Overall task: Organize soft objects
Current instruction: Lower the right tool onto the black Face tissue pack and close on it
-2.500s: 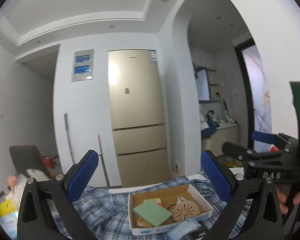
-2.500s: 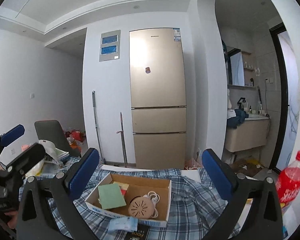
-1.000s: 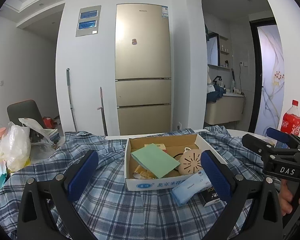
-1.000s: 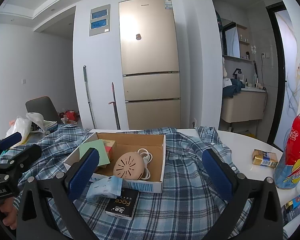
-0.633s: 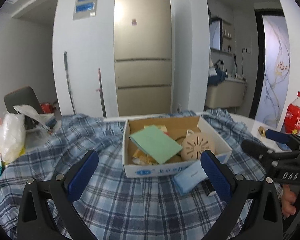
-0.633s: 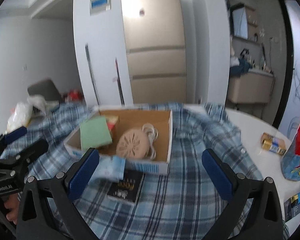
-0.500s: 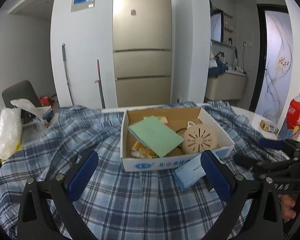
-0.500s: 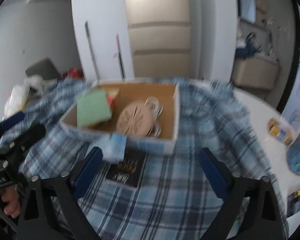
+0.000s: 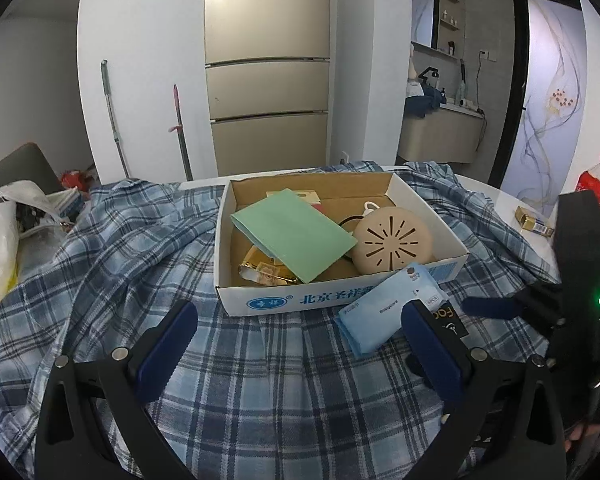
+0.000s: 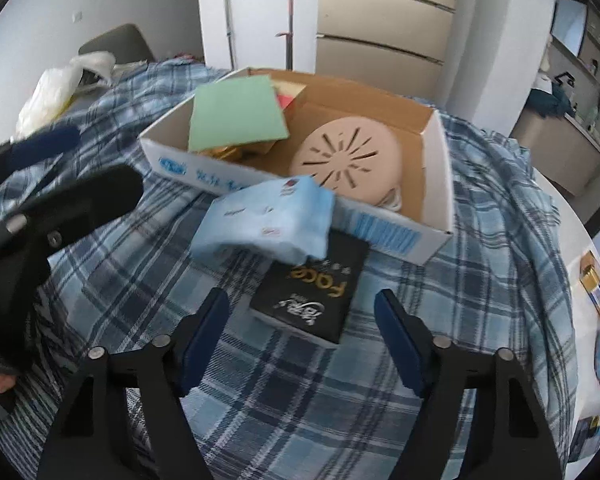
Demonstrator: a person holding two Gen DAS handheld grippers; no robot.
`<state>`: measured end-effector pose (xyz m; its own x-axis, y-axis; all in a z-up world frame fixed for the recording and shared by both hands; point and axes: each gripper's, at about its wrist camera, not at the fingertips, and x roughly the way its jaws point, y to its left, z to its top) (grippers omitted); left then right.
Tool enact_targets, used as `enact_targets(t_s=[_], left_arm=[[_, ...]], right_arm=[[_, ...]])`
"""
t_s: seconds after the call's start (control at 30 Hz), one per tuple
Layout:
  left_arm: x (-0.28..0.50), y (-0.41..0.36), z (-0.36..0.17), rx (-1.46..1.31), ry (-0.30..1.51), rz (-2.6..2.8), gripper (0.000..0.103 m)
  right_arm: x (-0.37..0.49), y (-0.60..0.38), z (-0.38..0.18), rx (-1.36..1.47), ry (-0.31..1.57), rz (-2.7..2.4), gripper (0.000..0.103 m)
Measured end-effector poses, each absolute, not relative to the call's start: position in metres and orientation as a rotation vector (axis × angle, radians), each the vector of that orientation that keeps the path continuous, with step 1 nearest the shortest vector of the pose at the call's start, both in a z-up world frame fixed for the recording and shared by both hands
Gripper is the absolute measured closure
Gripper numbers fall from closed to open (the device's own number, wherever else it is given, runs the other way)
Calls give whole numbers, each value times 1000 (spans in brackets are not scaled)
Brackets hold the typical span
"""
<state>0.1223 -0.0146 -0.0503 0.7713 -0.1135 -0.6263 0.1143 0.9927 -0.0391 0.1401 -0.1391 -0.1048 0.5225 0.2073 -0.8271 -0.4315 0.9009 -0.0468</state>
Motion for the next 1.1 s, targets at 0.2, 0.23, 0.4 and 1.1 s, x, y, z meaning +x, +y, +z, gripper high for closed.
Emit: enact_targets(t_s=[0.2, 0.23, 0.4, 1.1], left_arm=[[119, -15, -48, 3, 664, -130, 0], [118, -16, -47, 7, 660, -134, 0], [115, -22, -45, 30, 650, -167, 8], [146, -66, -51, 76, 846, -249, 6]], right_arm=[[142, -139, -108, -270, 960, 370, 50], [141, -140, -106, -262, 958, 373, 51], [140, -150, -100, -247, 978, 328, 52], [148, -185, -94, -183, 1019, 212, 57]])
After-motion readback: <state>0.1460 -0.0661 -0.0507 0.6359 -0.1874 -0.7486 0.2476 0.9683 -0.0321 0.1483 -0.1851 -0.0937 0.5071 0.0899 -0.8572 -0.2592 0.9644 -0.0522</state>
